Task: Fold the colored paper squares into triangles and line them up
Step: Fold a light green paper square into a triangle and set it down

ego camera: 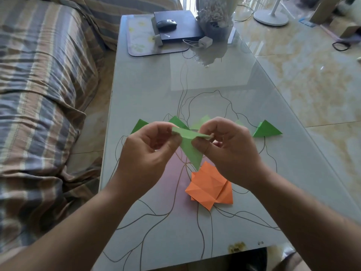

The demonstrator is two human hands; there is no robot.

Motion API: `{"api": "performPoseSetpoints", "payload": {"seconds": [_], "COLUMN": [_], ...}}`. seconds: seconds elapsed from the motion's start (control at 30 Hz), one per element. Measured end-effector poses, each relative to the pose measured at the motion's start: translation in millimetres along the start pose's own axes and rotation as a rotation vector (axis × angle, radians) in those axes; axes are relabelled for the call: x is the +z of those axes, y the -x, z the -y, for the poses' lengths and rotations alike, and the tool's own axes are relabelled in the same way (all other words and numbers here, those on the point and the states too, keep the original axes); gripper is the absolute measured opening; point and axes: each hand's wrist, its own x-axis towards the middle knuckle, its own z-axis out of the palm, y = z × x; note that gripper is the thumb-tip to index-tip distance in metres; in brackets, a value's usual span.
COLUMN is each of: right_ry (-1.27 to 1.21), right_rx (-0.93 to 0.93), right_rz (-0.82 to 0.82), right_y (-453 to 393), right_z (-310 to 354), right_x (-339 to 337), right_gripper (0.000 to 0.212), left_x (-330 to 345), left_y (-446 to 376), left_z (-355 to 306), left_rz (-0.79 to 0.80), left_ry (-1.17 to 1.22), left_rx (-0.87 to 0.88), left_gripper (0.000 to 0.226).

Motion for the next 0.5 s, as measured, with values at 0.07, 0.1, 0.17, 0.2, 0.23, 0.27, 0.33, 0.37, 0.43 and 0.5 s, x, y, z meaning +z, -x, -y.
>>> {"api": "performPoseSetpoints", "payload": {"seconds": [0.07,0.1,0.17,0.2,0.23,0.27,0.33,0.37,0.43,0.5], "right_ry": [-0.08,-0.126,-0.204,-0.226,-0.236,-0.243,-0.251,-0.247,-0.249,-0.311], "right_rx": [0.003,0.012,0.025,0.026,0.029,0.032,0.045,0.054,0.092,0.14], "right_rz": [-0.008,-0.019,-0.029,-0.025,-0.018,-0.011,-0.001,-0.004,-0.017,-0.021], "right_y": [-0.3,-0.7,-1.6,-1.8,-1.8,-1.7,-1.4,-1.2,-1.2,-1.7], "right_z": [1.8,2.7,2.3,1.2,0.6,0.1,0.1,1.2,3.5,7.1], "right_x": [1.8,2.1,1.5,1.1,0.7,0.2,-0.1,0.2,-0.3,-1.8], "right_gripper": [0.021,0.024,0.03,0.032,0.033,0.033,0.035,0.037,0.042,0.038], "left_x": [1.3,1.6,1.7,1.4,0.8,0.4,0.6,0.4,-0.5,-1.8], "left_y": [-1.5,-2.3,-3.3,-3.3,-3.4,-3.1,-2.6,-2.5,-2.5,-3.0], "left_z": [-3.9,-4.5,-3.9,-4.0,-3.5,-4.1,-5.8,-5.8,-5.5,-6.0], "left_rz": [-0.022,-0.028,-0.019,-0.01,-0.002,0.004,0.014,0.009,-0.008,-0.009], "left_ry": [0.106,0.13,0.147,0.159,0.172,0.182,0.174,0.162,0.139,0.159], "left_rx": [-0.086,-0.113,-0.136,-0.145,-0.152,-0.16,-0.161,-0.154,-0.146,-0.168], "left_gripper": [0.015,0.013,0.01,0.014,0.017,0.021,0.031,0.035,0.037,0.032]}}
